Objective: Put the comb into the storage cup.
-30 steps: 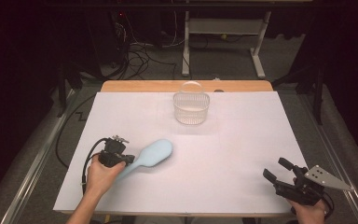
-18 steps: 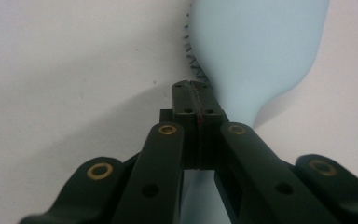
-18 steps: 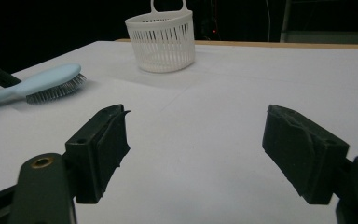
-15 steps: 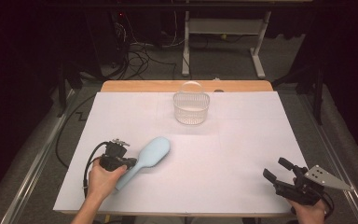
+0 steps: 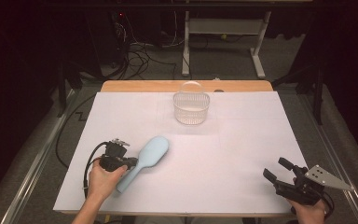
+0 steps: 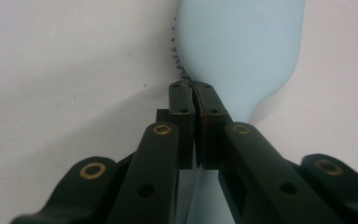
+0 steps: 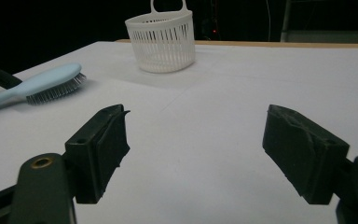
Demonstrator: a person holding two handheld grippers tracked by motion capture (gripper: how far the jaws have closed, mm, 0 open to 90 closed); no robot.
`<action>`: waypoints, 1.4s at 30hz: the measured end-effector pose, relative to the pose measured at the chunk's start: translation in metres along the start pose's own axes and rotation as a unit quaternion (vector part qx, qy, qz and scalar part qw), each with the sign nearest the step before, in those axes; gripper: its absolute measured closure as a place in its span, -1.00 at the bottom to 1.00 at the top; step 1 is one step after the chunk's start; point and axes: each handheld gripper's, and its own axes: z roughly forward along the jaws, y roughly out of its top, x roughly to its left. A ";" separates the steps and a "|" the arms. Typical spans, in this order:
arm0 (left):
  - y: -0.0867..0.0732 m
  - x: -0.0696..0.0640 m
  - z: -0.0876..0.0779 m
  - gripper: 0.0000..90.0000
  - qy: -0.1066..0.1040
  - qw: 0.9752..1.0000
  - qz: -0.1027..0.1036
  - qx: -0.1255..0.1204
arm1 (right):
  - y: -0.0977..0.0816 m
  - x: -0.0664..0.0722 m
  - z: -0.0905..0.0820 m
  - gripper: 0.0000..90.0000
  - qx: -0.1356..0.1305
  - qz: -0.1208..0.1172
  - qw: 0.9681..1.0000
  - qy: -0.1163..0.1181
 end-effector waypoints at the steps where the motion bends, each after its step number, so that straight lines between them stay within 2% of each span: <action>1: 0.000 0.000 0.000 0.89 0.001 1.000 0.000 -0.001 | 0.000 0.000 0.000 -0.50 0.000 0.000 1.000 0.000; 6: -0.001 0.002 -0.004 0.64 0.004 1.000 -0.001 -0.008 | 0.000 0.000 0.000 -0.50 0.000 0.001 1.000 0.000; 11: -0.003 0.002 -0.008 0.32 0.024 1.000 0.000 -0.018 | 0.000 0.000 0.000 -0.50 0.001 0.001 1.000 0.000; 17: -0.005 0.000 -0.009 -0.04 0.034 0.999 0.004 -0.018 | 0.000 0.000 0.000 -0.50 0.001 -0.001 1.000 0.000; 22: -0.006 -0.003 -0.010 -0.12 0.035 0.999 0.018 -0.024 | 0.000 0.000 0.000 -0.50 0.001 -0.001 1.000 0.000; 26: -0.007 -0.006 -0.010 -0.13 0.023 0.999 0.026 -0.023 | 0.000 0.000 0.000 -0.50 0.000 -0.002 1.000 0.000; 42: -0.007 -0.017 0.001 -0.29 0.024 0.999 0.046 0.006 | 0.000 0.000 0.000 -0.50 -0.001 -0.001 1.000 0.002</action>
